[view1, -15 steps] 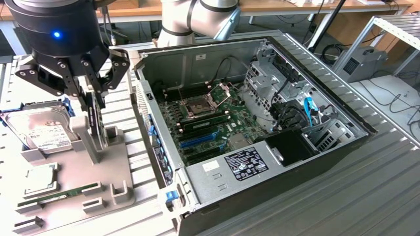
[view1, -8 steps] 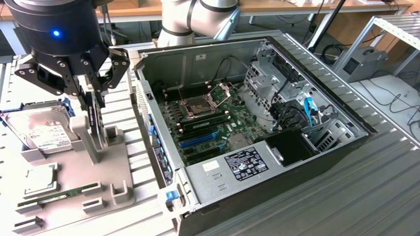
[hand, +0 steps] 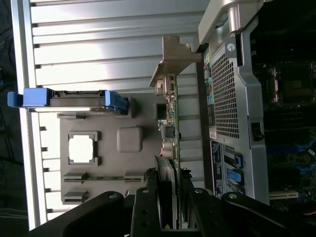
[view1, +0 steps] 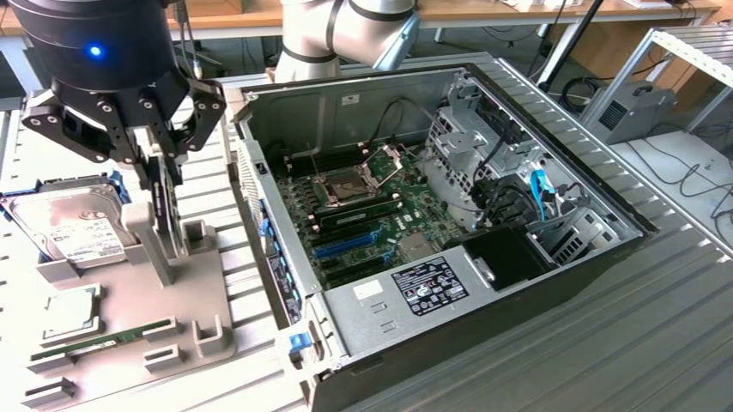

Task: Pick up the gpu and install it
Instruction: 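Pick up the gpu and move the gpu toward the slot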

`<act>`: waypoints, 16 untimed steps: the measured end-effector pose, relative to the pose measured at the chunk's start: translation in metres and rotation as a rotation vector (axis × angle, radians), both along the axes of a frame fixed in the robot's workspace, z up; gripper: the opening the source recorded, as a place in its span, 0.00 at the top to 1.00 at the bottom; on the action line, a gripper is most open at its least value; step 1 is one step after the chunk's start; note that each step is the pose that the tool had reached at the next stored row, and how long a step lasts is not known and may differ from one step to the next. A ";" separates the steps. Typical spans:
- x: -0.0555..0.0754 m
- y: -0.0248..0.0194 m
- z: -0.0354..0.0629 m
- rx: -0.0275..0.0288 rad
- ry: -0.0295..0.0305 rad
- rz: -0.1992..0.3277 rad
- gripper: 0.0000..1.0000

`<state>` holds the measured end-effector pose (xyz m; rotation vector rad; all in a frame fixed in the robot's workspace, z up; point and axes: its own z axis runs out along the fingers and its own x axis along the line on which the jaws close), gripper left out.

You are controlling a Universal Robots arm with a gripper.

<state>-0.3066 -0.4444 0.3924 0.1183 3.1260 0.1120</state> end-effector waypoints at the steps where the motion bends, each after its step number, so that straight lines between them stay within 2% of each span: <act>1: 0.000 0.0000 0.0005 0.0000 0.0000 0.000 0.71; 16: 0.000 0.0000 0.0039 0.0000 0.0000 0.000 0.71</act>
